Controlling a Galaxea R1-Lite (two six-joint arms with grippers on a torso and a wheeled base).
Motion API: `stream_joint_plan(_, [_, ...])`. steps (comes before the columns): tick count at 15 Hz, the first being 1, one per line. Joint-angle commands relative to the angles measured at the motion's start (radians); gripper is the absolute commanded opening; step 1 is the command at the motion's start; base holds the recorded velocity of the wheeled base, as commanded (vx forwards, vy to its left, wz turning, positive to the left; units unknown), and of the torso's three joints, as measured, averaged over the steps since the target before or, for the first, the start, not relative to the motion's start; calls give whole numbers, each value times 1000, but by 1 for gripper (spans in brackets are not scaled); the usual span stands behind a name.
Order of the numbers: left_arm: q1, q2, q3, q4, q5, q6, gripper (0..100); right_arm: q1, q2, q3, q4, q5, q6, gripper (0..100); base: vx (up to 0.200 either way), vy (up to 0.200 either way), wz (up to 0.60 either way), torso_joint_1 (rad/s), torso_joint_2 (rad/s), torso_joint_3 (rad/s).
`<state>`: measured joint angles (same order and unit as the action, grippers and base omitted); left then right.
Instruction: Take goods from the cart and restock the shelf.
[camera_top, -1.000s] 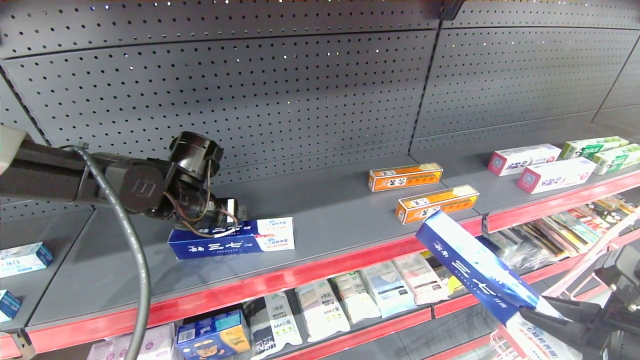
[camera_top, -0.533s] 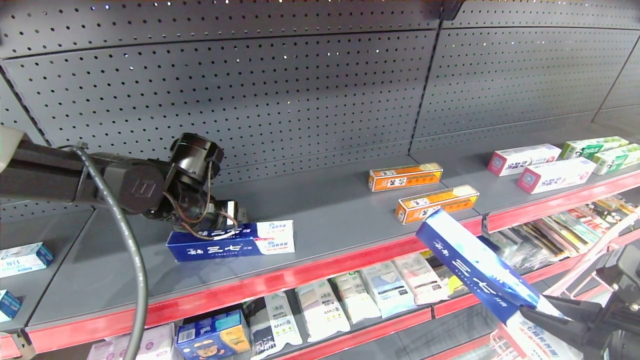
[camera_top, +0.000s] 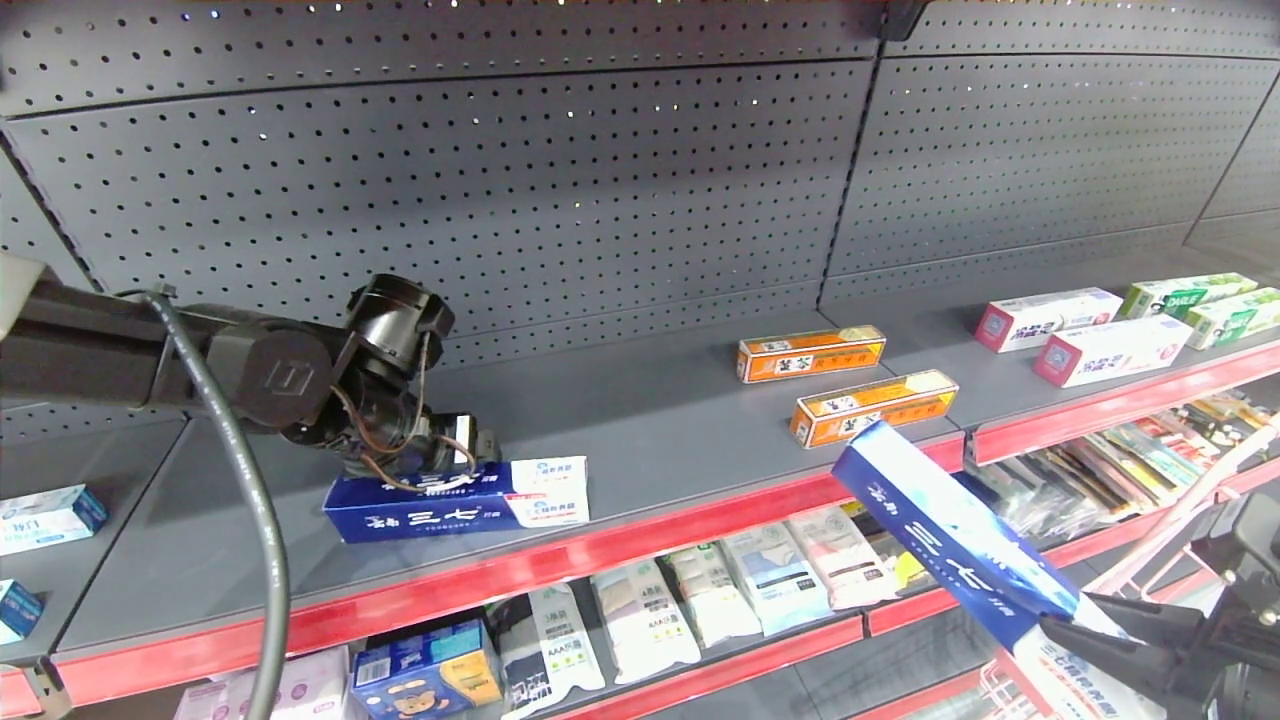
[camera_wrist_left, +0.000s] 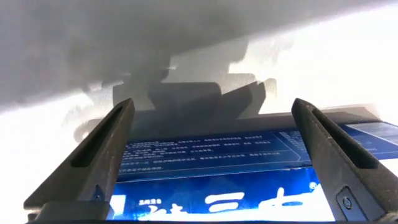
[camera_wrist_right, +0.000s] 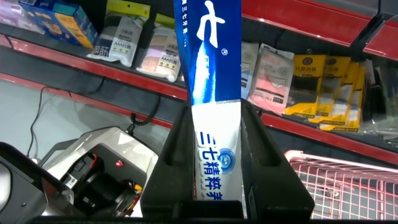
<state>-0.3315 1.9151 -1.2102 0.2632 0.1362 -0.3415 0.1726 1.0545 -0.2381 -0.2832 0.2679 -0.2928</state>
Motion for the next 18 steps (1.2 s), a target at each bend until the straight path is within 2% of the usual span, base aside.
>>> stream_joint_plan(1, [0,-8,0,2,0,-2,100,1,2,-4,-1,1,1,0,0,0,0,0,0,0])
stream_joint_plan(5, [0,-13,3,10,2,-2,100,1,6,-6,-1,1,0,0,0,0,0,0,0,0])
stream_joint_plan(7, [0,-28,1,64,0,-2,100,1,2,-4,-1,2,0,0,0,0,0,0,0,0])
stream_joint_plan(9, [0,-28,-8,76,-1,-30,100,1,1,0,-1,1,0,0,0,0,0,0,0,0])
stream_joint_plan(18, [-6,-45,-3,126,-4,-36,100,1,2,-12,-1,2,0,0,0,0,0,0,0,0])
